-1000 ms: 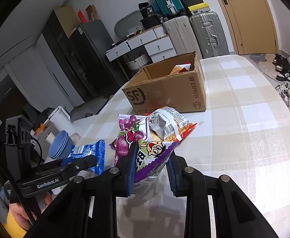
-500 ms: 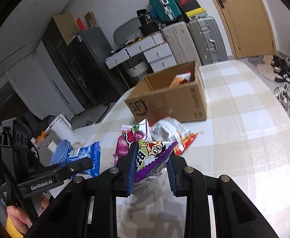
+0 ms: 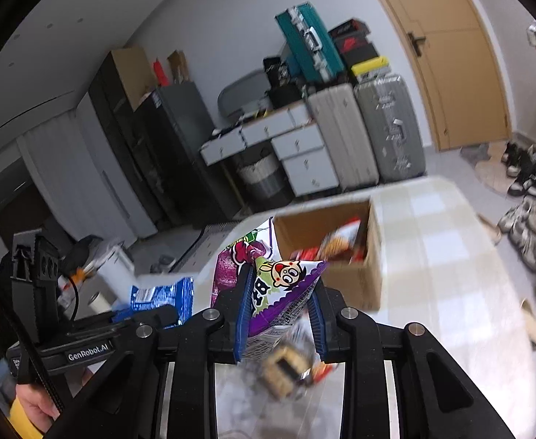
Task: Organize snacks
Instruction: 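Lift both packets and carry them over the box with both tools, then lower both packets into the box and open both tools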
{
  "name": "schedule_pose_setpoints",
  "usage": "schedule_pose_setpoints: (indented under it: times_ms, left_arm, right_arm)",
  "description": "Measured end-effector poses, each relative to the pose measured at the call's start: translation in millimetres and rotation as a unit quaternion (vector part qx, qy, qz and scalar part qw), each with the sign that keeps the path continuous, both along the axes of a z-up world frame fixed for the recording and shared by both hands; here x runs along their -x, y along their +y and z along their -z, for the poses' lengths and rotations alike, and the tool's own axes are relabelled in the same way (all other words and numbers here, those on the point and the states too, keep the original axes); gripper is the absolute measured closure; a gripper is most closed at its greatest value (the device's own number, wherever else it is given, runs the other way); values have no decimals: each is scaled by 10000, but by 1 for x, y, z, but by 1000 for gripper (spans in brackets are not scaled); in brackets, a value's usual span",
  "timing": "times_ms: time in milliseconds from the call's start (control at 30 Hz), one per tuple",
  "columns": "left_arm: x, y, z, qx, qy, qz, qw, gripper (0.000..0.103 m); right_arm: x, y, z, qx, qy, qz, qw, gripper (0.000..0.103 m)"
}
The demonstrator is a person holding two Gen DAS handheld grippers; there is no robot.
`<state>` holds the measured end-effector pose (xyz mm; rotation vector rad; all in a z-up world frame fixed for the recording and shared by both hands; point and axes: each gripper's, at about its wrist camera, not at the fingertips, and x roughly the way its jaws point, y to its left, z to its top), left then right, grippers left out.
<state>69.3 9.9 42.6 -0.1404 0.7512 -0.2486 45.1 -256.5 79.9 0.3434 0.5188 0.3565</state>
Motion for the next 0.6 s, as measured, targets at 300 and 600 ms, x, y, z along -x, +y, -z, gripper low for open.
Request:
schedule_pose_setpoints:
  times_ms: [300, 600]
  left_arm:
    - [-91, -14, -13, -375, 153, 65, 9992, 64]
    - [-198, -38, 9, -517, 497, 206, 9972, 64]
  right_arm:
    - [-60, 1, -24, 13, -3, 143, 9999, 76]
    - [-142, 2, -9, 149, 337, 404, 9985, 76]
